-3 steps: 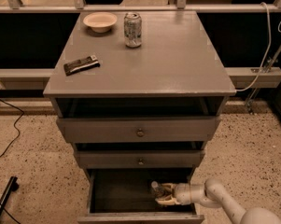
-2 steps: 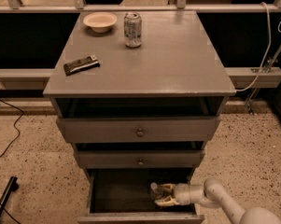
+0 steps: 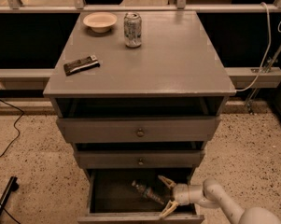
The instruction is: Place water bottle into bottom drawer
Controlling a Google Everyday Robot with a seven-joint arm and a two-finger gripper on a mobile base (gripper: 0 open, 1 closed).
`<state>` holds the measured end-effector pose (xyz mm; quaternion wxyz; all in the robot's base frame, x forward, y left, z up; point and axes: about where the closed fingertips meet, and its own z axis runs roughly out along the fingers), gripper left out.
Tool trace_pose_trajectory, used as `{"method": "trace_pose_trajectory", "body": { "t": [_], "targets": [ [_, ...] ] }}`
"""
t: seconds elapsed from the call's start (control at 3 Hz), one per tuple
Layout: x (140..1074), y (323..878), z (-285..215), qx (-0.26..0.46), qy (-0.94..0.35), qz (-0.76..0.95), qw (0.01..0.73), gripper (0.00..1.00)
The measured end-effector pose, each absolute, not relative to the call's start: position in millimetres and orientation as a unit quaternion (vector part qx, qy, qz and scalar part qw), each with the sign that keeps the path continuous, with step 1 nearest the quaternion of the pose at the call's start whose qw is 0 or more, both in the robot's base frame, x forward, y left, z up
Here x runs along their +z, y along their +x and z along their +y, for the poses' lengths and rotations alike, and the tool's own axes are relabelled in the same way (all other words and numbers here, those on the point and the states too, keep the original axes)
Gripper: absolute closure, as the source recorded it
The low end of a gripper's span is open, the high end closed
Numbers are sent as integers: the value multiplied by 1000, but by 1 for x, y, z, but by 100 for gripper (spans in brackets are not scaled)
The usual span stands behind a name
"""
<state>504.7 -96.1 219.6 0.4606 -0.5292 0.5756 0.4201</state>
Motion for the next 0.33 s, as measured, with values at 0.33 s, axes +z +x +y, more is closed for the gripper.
{"method": "trace_pose_trajectory", "body": {
  "t": [0.33],
  "targets": [
    [220, 505, -96, 420, -529, 576, 461, 0]
  ]
}}
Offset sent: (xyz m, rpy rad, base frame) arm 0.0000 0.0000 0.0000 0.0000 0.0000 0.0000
